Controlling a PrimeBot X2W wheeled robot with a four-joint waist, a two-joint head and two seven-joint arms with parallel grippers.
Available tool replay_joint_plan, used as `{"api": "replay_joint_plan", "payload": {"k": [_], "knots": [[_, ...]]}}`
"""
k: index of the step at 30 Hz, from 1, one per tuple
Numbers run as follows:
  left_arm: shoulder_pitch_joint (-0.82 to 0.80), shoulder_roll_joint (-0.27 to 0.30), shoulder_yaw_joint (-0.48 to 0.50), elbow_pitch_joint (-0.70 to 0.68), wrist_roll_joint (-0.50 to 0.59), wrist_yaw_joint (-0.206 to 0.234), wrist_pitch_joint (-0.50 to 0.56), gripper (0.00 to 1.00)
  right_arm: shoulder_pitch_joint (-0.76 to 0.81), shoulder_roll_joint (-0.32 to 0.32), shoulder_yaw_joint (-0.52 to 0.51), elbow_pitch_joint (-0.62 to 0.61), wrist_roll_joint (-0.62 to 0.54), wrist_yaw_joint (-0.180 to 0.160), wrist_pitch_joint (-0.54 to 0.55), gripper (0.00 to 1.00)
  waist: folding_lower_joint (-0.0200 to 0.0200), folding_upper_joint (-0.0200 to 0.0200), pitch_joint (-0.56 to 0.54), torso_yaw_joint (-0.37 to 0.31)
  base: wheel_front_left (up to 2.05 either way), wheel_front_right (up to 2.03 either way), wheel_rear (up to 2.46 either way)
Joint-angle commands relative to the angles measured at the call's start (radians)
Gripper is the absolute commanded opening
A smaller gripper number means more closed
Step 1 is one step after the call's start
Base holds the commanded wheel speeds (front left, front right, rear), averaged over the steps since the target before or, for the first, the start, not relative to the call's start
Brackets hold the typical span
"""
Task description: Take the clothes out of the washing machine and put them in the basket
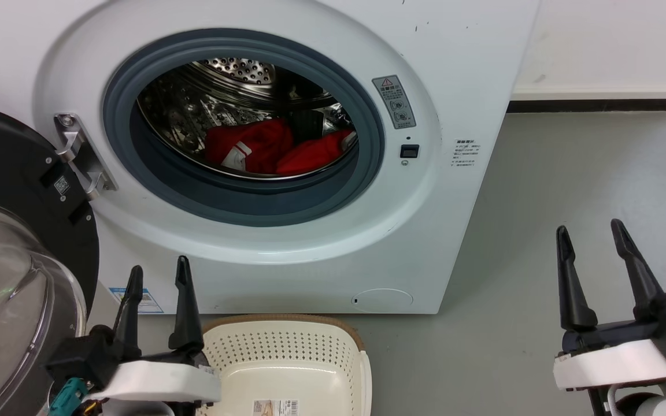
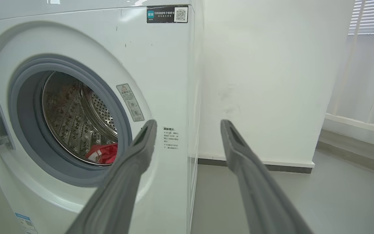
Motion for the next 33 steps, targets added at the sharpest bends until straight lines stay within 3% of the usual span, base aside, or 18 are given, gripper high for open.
{"api": "replay_joint_plan", "payload": {"k": [1,9,15,21,33], "knots": [[0.007,0.008,-0.006,0.005,0.023,-0.007,-0.01,1.0,0.003,-0.005,0.002,-0.003,-0.037,0.0,-0.01,1.0,-0.0002,-0.0001,0.0,0.0,0.0,0.0,0.0],[0.013,0.025,-0.028,0.079,0.107,-0.035,-0.028,1.0,0.026,-0.006,0.004,0.033,-0.091,0.0,-0.028,1.0,-0.0002,-0.0001,-0.002,-0.004,0.0,0.0,0.0],[0.023,0.037,-0.047,0.102,0.158,-0.04,-0.042,1.0,0.051,-0.006,-0.001,0.161,-0.053,0.0,-0.041,1.0,-0.0002,-0.0001,-0.005,-0.007,0.0,0.0,0.0],[0.031,0.05,-0.071,0.144,0.216,-0.052,-0.054,1.0,0.035,-0.005,-0.001,0.205,-0.077,0.0,-0.054,1.0,-0.0002,-0.0001,-0.006,-0.01,0.0,0.0,0.0],[0.027,0.065,-0.107,0.143,0.305,-0.011,-0.076,1.0,0.039,-0.006,0.001,0.222,-0.063,0.0,-0.074,1.0,-0.0002,-0.0001,-0.003,-0.018,0.0,0.0,0.0]]}}
